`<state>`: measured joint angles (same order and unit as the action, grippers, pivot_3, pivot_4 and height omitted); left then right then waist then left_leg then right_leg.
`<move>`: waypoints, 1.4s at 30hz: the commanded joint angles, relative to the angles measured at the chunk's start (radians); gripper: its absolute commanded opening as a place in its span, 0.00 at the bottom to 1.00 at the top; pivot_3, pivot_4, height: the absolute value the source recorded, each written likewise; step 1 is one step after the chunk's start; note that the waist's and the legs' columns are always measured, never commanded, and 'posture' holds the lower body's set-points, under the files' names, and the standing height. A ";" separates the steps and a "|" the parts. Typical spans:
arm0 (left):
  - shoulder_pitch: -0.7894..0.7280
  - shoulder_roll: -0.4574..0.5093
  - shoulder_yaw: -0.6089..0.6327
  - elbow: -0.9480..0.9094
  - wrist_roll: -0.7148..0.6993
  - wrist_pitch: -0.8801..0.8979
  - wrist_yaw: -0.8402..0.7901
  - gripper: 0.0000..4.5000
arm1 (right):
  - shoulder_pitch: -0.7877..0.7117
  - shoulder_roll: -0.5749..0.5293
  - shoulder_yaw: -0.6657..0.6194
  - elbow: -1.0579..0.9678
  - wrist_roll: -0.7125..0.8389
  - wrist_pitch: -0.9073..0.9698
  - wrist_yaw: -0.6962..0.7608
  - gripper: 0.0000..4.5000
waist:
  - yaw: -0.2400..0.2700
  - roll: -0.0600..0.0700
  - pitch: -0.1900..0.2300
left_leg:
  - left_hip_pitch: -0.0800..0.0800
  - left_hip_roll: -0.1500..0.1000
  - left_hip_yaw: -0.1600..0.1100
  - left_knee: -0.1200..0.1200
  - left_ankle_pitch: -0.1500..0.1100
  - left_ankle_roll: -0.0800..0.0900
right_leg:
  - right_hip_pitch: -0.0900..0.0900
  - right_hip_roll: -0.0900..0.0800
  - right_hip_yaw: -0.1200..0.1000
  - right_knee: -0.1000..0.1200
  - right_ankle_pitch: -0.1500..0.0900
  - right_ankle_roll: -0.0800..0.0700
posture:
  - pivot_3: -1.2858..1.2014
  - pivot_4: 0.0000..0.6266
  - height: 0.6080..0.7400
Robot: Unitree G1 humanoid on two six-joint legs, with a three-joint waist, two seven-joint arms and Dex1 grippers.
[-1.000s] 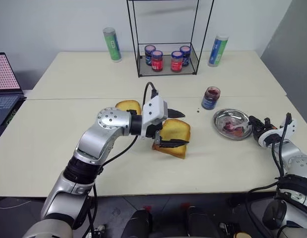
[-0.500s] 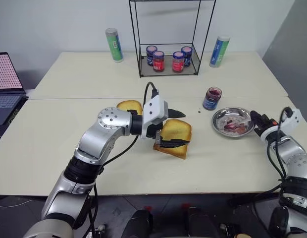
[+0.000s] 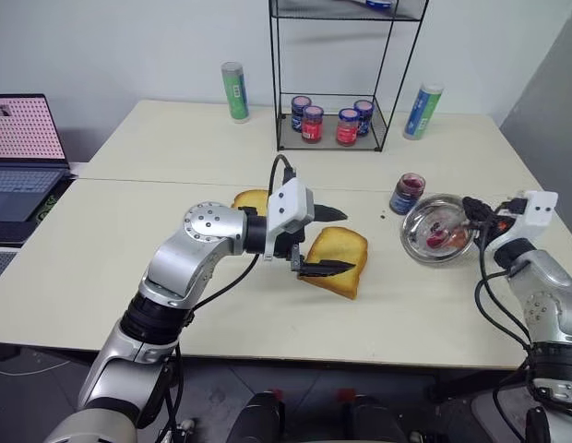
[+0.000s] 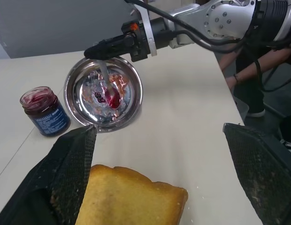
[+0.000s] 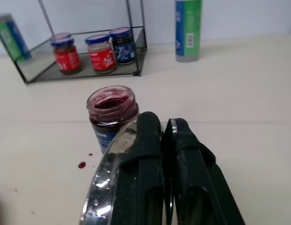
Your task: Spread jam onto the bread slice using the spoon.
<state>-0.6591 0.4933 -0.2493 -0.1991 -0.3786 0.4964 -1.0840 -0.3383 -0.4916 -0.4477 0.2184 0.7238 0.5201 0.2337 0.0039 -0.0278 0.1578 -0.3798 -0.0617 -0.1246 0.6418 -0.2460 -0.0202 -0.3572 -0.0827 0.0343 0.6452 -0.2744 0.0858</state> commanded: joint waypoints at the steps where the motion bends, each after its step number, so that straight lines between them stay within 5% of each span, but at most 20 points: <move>1: 0.001 0.005 0.024 -0.041 -0.019 -0.001 0.006 1.00 | 0.007 0.057 -0.114 0.050 0.130 0.195 -0.137 0.01 | -0.004 0.002 0.000 | 0.000 0.000 0.001 -0.001 0.000 0.000 | -0.001 0.000 0.001 0.000 0.000 0.000 | 0.52 0.24 1.00; 7: -0.003 0.005 0.021 -0.036 -0.022 -0.001 0.008 1.00 | 0.001 0.100 -0.171 0.012 0.194 0.260 -0.207 0.01 | -0.020 0.004 0.000 | -0.001 0.001 0.005 -0.009 0.000 0.000 | -0.010 0.000 0.005 0.003 -0.001 -0.002 | 0.52 0.24 1.00; 15: -0.006 0.008 0.018 -0.032 -0.024 -0.003 0.005 1.00 | 0.027 0.113 -0.192 -0.002 0.186 0.261 -0.224 0.44 | -0.034 0.007 0.001 | -0.004 0.002 0.010 -0.012 0.000 0.000 | -0.016 0.000 0.008 0.004 -0.001 -0.001 | 0.52 0.24 1.00; 28: 0.002 0.011 0.021 -0.038 -0.023 -0.002 0.011 1.00 | 0.005 0.106 -0.248 0.050 0.189 0.206 -0.242 0.44 | -0.033 0.007 0.001 | -0.004 0.002 0.012 -0.012 0.000 0.000 | -0.015 0.000 0.008 0.004 -0.001 -0.001 | 0.52 0.24 1.00; 37: -0.002 0.012 0.021 -0.038 -0.025 -0.001 0.010 1.00 | 0.002 0.103 -0.259 0.063 0.169 0.155 -0.251 0.03 | -0.029 0.007 0.001 | -0.004 0.001 0.012 -0.012 0.000 0.000 | -0.015 0.000 0.007 0.003 -0.001 -0.001 | 0.52 0.24 1.00; 42: -0.003 0.011 0.020 -0.038 -0.025 0.000 0.010 1.00 | 0.016 0.088 -0.229 0.056 0.132 0.129 -0.231 0.00 | -0.030 0.007 0.001 | -0.004 0.002 0.012 -0.012 0.000 0.000 | -0.015 0.000 0.007 0.003 -0.001 -0.001 | 0.52 0.24 1.00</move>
<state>-0.6516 0.5042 -0.2486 -0.2028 -0.3919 0.4975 -1.0792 -0.3520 -0.3841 -0.6833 0.2596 0.9120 0.6628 0.0136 -0.0265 -0.0210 0.1587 -0.3838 -0.0600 -0.1120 0.6300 -0.2458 -0.0200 -0.3721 -0.0824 0.0417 0.6486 -0.2752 0.0846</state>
